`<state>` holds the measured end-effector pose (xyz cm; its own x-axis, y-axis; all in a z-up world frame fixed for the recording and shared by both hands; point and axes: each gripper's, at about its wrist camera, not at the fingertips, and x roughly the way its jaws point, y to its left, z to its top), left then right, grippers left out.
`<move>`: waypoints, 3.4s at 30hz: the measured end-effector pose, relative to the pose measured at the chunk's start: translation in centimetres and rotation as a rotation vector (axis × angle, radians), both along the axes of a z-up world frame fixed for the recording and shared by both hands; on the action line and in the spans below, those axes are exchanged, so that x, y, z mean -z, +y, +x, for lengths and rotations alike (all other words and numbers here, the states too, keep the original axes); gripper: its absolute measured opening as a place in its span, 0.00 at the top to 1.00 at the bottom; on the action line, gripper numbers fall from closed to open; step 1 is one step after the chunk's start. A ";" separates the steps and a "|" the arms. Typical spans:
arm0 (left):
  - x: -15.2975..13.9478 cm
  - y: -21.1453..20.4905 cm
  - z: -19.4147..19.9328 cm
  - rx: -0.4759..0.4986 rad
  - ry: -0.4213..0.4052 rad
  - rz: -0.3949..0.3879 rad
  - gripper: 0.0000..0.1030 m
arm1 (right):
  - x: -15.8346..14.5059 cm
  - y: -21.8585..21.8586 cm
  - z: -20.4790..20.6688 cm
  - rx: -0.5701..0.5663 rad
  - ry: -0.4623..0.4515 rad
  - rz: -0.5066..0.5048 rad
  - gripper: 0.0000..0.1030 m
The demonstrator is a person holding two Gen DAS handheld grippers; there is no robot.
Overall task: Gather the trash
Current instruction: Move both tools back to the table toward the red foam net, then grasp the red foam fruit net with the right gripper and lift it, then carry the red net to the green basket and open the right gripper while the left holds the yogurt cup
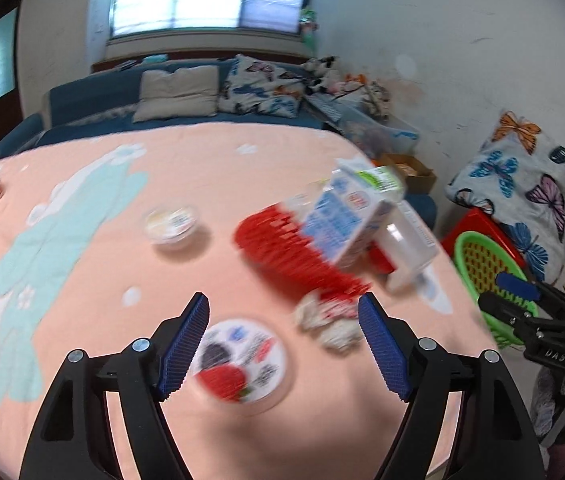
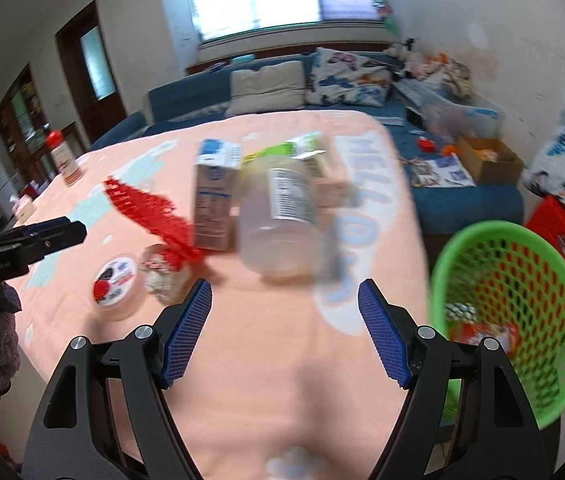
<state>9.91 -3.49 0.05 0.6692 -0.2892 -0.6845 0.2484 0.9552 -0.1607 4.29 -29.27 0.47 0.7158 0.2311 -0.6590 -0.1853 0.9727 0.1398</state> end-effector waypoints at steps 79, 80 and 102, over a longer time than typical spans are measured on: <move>8.6 -1.6 2.5 0.197 0.126 0.258 0.13 | -3.3 1.0 0.9 -0.032 -0.107 0.048 0.85; 8.6 -1.7 2.3 0.197 0.122 0.257 0.13 | -3.2 0.6 0.8 -0.022 -0.105 0.049 0.85; 0.9 -5.5 -0.5 0.292 -0.032 0.181 0.13 | -2.3 -9.1 -2.0 0.235 -0.096 0.029 0.85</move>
